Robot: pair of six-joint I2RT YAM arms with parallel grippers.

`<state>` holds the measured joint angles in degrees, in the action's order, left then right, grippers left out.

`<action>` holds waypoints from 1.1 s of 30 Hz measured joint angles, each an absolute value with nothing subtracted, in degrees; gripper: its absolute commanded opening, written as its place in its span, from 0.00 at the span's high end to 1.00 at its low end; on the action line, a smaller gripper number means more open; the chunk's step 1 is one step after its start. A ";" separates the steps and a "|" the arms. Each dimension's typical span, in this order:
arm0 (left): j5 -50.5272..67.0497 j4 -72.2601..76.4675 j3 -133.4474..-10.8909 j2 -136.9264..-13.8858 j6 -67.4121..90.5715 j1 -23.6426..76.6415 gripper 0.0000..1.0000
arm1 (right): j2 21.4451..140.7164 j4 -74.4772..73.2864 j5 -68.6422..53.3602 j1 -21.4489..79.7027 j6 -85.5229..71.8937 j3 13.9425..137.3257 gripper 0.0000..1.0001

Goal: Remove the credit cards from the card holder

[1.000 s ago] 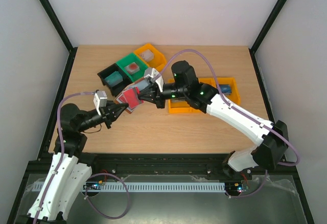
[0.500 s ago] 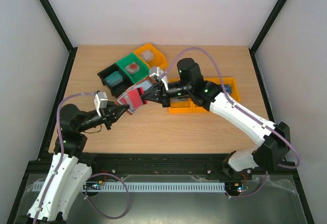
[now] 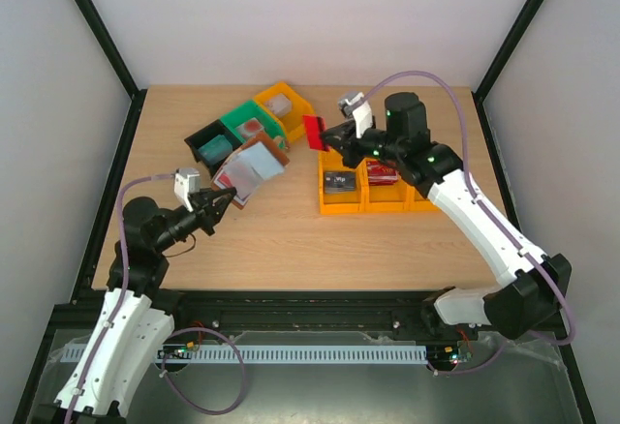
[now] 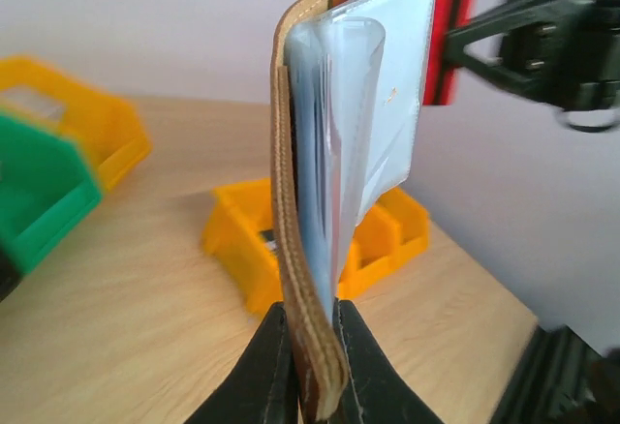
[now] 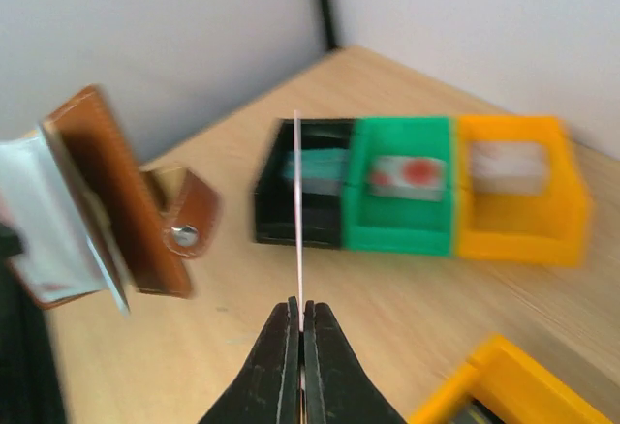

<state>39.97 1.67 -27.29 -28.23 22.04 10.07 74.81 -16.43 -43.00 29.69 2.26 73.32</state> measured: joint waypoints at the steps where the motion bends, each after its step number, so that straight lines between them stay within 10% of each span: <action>1: 37.80 0.95 -26.37 -28.32 23.22 9.72 0.98 | 75.11 -17.87 -39.46 29.06 1.87 73.87 0.98; 8: 30.44 -1.30 -20.69 -28.82 30.55 7.40 0.98 | 79.85 -26.98 -21.65 28.32 2.70 78.72 0.98; 24: 35.42 3.66 -9.28 -48.66 49.91 8.03 0.96 | 62.96 -13.39 -50.46 28.47 13.93 61.12 0.98; 33: 25.76 -7.55 -10.74 -49.78 51.16 6.74 0.39 | 63.70 -13.43 -52.69 28.47 14.20 61.14 0.98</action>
<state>25.76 -7.55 -10.74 -49.78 51.16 6.74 63.70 -13.43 -52.69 28.47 14.20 61.14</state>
